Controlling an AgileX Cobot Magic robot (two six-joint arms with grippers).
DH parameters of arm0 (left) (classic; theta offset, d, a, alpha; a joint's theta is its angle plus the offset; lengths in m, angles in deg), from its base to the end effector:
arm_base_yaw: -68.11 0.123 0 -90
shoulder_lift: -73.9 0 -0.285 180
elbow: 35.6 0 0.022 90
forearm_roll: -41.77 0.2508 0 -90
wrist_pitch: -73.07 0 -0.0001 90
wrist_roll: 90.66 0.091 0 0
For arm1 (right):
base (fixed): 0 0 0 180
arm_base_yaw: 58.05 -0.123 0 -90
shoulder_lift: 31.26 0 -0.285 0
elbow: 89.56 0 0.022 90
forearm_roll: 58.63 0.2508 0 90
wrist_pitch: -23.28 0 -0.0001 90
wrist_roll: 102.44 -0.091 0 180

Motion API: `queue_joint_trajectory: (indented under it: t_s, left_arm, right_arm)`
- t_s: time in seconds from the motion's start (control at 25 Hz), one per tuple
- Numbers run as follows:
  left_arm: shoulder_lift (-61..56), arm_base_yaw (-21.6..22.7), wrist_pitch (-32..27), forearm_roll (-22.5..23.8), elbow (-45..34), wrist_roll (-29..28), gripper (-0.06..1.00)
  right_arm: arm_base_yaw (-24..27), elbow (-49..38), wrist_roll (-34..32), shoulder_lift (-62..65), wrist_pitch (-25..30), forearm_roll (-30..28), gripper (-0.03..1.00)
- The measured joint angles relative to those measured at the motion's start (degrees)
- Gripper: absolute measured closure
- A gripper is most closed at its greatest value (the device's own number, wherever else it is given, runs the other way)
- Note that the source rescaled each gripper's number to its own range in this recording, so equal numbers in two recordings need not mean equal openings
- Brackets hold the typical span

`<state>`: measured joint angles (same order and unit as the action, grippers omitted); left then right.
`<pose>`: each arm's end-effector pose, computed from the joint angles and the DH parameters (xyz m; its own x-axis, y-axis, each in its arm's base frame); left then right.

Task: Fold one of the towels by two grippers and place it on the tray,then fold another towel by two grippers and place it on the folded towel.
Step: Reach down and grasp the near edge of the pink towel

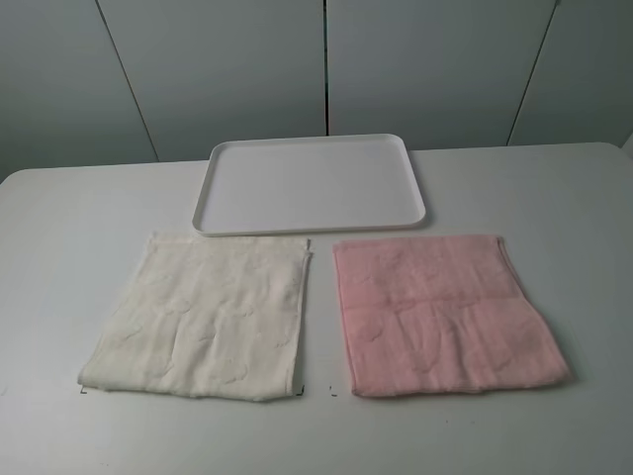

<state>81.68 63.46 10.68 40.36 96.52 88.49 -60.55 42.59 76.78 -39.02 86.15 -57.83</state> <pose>-0.0076 -0.0014 0.2784 -0.4711 0.0120 -0.8820 0.0879 0.9956 -0.0334 -0.0080 0.0008 0.2778 -0.4774 -0.0008 -0.8787 -0.0450 0.9987 0.0235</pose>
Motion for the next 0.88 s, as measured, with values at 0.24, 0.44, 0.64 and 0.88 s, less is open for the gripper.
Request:
queue_joint_trajectory:
  t_s: [0.24,0.44,0.64,0.88]
  left_arm:
    - [0.0,0.0,0.0,0.0,0.0,0.0,-0.05]
    - [0.0,0.0,0.0,0.1,0.0,0.0,-0.05]
    - [0.0,0.0,0.0,0.2,0.0,0.0,-0.05]
    - [6.0,0.0,0.4,-3.6,0.7,3.9,-0.05]
  right_arm:
    - [0.0,0.0,0.0,0.0,0.0,0.0,-0.03]
    - [0.0,0.0,0.0,0.0,0.0,0.0,-0.03]
    - [0.0,0.0,0.0,0.0,0.0,0.0,-0.03]
    - [0.0,2.7,0.8,-1.1,1.9,0.0,-0.03]
